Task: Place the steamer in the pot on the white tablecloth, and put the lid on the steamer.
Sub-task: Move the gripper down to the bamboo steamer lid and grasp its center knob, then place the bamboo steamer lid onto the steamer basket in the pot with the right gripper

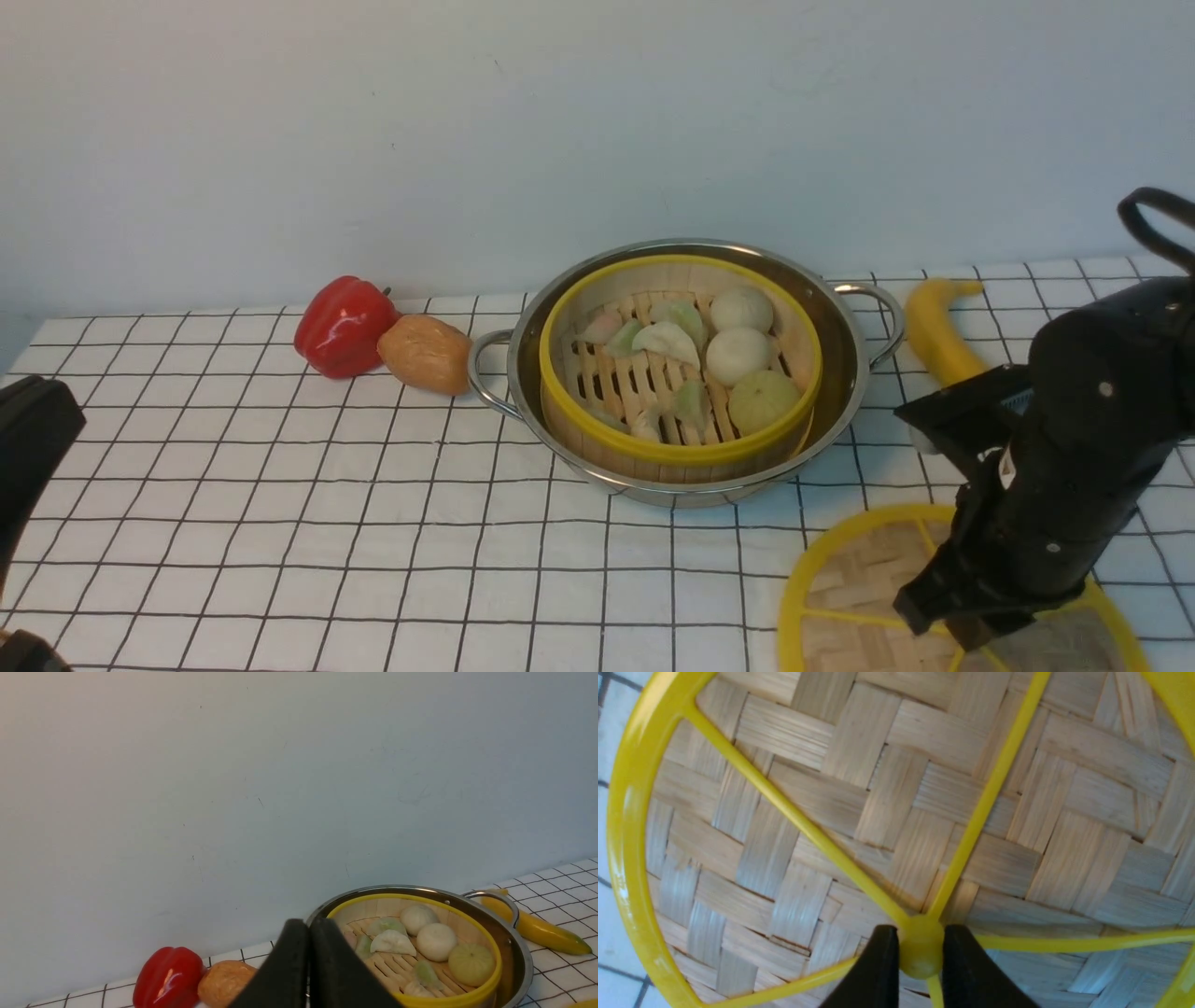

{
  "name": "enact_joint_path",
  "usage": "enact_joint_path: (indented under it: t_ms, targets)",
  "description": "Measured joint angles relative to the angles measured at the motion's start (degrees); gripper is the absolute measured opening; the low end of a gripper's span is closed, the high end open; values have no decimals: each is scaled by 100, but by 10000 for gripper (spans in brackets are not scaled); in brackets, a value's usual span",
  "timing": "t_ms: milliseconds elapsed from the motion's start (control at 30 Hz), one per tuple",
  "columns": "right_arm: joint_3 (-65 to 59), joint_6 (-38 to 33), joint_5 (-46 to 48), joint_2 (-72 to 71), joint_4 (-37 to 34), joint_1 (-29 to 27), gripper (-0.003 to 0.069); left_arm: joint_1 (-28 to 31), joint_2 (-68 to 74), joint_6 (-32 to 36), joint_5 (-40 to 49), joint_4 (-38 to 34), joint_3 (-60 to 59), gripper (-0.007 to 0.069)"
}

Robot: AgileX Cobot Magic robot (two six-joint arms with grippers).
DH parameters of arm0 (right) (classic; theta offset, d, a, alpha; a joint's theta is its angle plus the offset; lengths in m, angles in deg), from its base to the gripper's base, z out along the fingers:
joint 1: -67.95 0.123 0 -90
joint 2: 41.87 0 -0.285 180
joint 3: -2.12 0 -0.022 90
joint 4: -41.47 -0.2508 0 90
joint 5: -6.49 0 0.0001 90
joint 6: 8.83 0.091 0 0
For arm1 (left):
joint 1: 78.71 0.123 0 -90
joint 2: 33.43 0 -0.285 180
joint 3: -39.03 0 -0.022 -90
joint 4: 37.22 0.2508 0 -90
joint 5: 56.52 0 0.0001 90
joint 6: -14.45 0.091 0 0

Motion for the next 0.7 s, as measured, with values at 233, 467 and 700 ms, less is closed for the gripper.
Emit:
enact_joint_path:
  t_ms: [233, 467, 700]
  targets:
    - [310, 0, 851, -480, -26, 0, 132, 0, 0, 0, 0, 0, 0, 1]
    - [1121, -40, 1215, -1067, -230, 0, 132, 0, 0, 0, 0, 0, 0, 1]
    - [2059, -116, 1283, -1065, -343, 0, 132, 0, 0, 0, 0, 0, 0, 1]
